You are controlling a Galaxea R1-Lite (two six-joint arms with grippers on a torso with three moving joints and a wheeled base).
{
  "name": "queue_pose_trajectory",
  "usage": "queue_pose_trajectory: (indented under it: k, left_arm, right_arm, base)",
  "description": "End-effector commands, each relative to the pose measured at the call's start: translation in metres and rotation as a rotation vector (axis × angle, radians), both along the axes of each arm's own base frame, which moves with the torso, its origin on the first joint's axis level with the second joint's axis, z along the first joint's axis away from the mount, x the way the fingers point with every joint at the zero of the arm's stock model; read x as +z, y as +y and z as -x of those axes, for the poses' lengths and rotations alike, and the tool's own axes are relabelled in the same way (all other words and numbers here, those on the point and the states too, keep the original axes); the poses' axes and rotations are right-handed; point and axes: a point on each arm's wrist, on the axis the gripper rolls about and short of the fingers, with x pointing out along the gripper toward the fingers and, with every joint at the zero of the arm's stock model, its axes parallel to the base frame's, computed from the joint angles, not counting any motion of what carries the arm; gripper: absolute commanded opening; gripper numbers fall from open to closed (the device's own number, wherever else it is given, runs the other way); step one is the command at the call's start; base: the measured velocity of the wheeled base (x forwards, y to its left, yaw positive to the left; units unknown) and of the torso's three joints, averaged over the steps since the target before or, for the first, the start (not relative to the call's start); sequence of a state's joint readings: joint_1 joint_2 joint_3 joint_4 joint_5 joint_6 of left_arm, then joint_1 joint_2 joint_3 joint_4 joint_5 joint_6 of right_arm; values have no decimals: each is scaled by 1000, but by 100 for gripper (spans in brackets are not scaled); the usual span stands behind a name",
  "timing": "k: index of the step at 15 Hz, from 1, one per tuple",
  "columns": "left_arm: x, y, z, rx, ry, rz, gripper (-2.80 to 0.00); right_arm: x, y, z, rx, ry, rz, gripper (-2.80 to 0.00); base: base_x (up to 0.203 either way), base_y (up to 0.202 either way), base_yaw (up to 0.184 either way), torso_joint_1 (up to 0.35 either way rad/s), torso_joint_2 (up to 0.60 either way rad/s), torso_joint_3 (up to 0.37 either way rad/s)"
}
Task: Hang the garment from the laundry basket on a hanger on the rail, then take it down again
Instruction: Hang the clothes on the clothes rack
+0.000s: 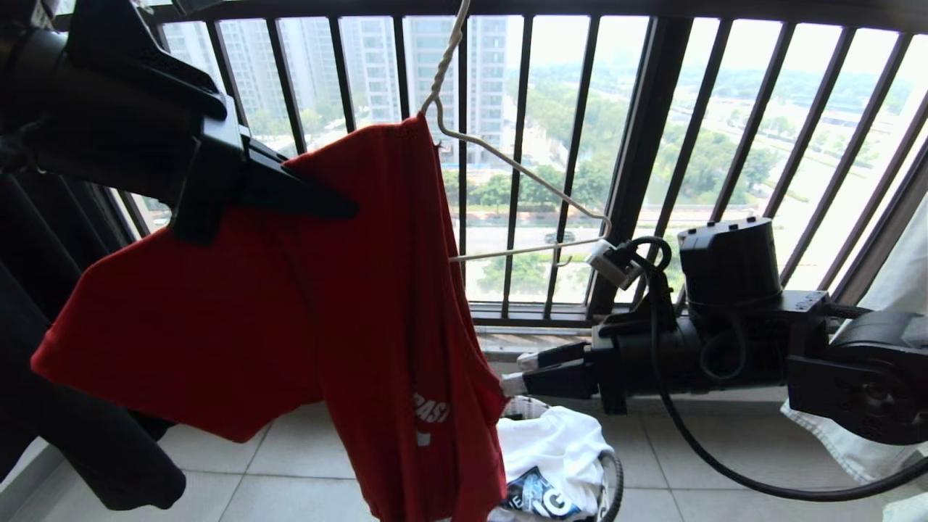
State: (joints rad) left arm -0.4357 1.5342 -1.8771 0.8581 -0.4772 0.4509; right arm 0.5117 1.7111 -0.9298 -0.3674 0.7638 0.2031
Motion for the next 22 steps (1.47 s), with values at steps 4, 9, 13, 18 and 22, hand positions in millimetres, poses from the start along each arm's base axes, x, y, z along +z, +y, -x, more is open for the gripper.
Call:
queue_pose_trajectory:
  k: [4, 9, 13, 18, 22]
  left_arm:
    - [2, 2, 6, -6, -10, 2, -280]
    - [6, 4, 10, -8, -26, 10, -280]
    - [8, 4, 10, -6, -39, 15, -280]
    - [10, 4, 10, -6, -46, 18, -280]
    - [11, 5, 11, -6, -50, 20, -280]
  right_arm:
    - [-3, 7, -16, -35, 70, -14, 0]
    - [-20, 18, -34, -90, 131, 49, 0]
    - [-24, 22, -37, -118, 149, 89, 0]
    - [-26, 30, -33, -141, 108, 131, -280]
    - [-25, 30, -33, -147, 103, 130, -280]
  base:
    - [0, 0, 0, 0, 0, 0]
    - [0, 0, 0, 0, 0, 0]
    - [0, 0, 0, 0, 0, 0]
    - [0, 0, 0, 0, 0, 0]
    - [0, 0, 0, 0, 0, 0]
